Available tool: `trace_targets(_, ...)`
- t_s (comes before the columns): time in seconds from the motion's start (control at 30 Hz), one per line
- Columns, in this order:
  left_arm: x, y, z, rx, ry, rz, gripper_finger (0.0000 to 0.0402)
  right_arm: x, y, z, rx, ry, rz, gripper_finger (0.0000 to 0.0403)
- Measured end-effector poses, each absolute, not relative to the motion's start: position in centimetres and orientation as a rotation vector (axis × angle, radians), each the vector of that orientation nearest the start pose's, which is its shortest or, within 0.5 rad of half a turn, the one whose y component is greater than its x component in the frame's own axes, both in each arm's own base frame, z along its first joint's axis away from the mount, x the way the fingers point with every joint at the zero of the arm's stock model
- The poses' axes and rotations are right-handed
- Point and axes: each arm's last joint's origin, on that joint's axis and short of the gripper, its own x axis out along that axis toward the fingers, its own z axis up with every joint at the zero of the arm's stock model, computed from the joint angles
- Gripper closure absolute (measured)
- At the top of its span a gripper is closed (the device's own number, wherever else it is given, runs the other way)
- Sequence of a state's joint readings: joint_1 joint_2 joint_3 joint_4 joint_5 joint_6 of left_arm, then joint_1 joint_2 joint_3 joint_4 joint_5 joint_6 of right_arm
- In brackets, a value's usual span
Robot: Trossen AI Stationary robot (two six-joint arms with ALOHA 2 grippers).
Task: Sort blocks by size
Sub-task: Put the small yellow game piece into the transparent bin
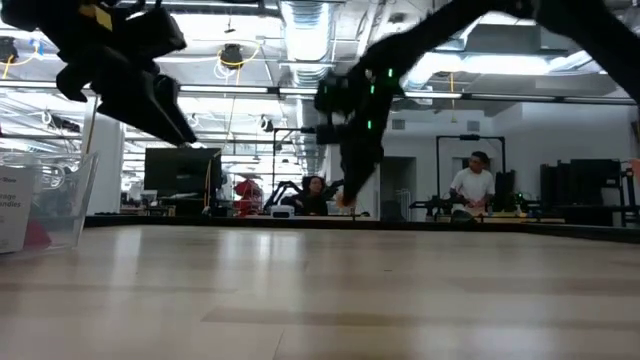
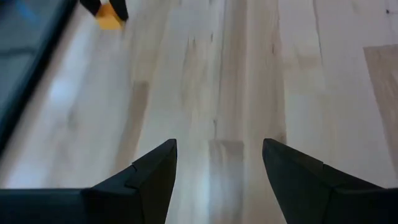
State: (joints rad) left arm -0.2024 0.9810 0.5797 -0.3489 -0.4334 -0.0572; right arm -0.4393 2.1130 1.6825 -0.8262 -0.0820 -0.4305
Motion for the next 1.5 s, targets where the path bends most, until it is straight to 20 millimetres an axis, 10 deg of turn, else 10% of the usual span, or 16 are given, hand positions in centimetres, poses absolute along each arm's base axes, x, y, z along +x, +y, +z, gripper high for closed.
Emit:
trace_targets(0.27, 19.7, -2.7, 22.8, 0.467, 0.616, 0.170, 0.0171, 40.5, -11.0, 25.4, -0.011, 1.010, 0.134, 0.0239)
trace_targets(0.67, 19.9, -4.7, 23.5, 0.829, 0.521, -0.015, 0.0171, 43.9, -1.3, 26.6, 0.033, 0.776, 0.352, 0.0232)
trace_targets(1.5, 24.0, -7.1, 22.2, 1.179, 0.412, 0.096, 0.0171, 44.2, -0.5, 26.4, 0.082, 0.755, 0.339, 0.0232)
